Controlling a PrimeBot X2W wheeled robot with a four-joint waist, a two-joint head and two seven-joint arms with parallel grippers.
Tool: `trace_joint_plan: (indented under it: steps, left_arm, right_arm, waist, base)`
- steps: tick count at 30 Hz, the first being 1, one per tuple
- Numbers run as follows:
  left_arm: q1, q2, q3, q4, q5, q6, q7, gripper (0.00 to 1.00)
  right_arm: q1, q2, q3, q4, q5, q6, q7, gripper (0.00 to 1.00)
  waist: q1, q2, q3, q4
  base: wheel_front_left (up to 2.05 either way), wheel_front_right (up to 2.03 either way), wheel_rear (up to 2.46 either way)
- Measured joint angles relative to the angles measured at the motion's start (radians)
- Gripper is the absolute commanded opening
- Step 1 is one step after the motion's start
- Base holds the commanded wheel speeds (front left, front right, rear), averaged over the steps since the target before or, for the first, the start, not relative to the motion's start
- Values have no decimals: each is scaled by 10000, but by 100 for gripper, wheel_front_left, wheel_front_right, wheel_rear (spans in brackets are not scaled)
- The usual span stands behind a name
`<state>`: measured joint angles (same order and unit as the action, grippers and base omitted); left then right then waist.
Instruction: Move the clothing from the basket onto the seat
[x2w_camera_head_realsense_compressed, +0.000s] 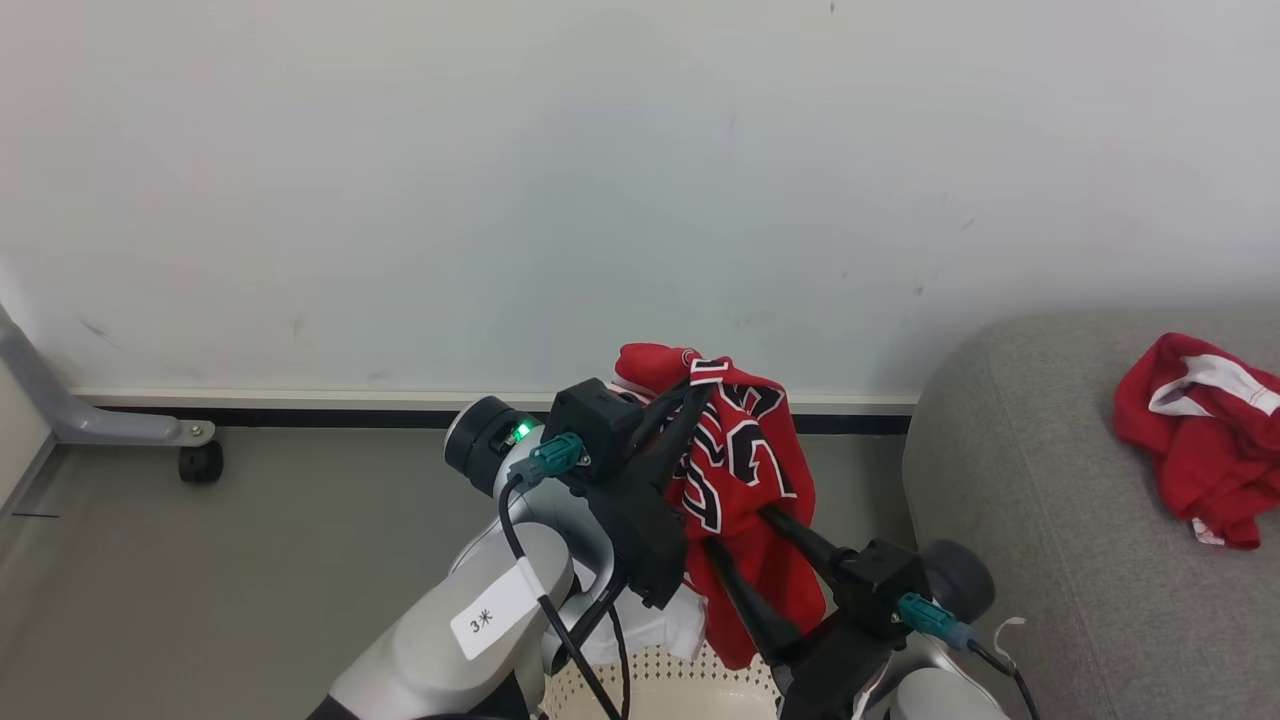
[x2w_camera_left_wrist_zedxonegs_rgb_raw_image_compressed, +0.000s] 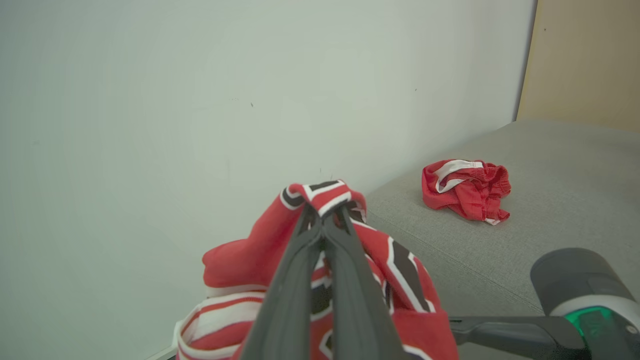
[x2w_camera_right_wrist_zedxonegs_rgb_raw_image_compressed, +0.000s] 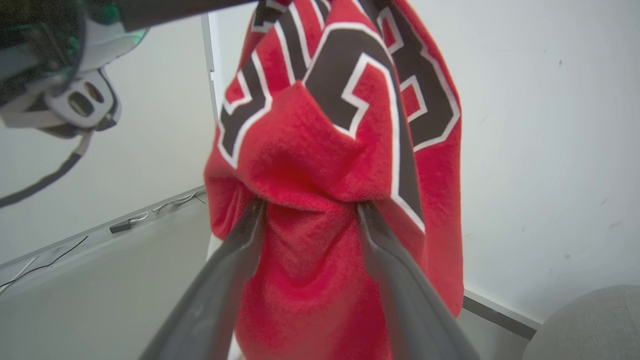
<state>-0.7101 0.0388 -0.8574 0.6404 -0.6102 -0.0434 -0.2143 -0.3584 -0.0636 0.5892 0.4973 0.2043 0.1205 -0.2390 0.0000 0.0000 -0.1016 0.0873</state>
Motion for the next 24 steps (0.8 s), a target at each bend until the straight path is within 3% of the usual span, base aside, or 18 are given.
trace_joint_plan:
  steps: [1, 11, 15, 16, 17, 18, 24]
  left_arm:
    - [2, 0, -6, -2, -8, 8, 15, 0]
    - [241, 42, 132, 15, -127, 176, 27, 0]
    - [416, 146, 280, 19, -222, 267, 13, 48]
    - [468, 171, 320, 17, -226, 270, 12, 64]
    - [511, 186, 360, 15, -238, 272, -2, 95]
    - [561, 201, 395, 10, -274, 286, -2, 100]
    - [910, 322, 537, -36, -403, 362, -81, 100]
  right_arm:
    - [-58, 0, 25, 52, 23, 0, -2, 0]
    - [-412, 12, 159, 397, 370, 29, -8, 0]
    - [-617, 12, 19, 445, 431, 29, -15, 0]
    - [-651, 8, -40, 441, 433, 29, -21, 0]
    - [-671, -23, -104, 430, 433, 29, -50, 0]
    - [-694, -61, -144, 422, 433, 29, -63, 0]
    - [-1060, -719, -564, 50, 426, 27, -88, 0]
  waist:
    - [0, 0, 10, 16]
    - [0, 0, 90, -59]
    - [0, 0, 110, -244]
    - [0, 1, 113, -300]
    - [1, 0, 115, -360]
    - [0, 1, 117, -425]
    - [0, 0, 106, -905]
  base:
    - [0, 0, 0]
    - [0, 0, 0]
    - [0, 0, 0]
    - [0, 0, 0]
    - [0, 0, 0]
    - [0, 0, 0]
    - [0, 0, 0]
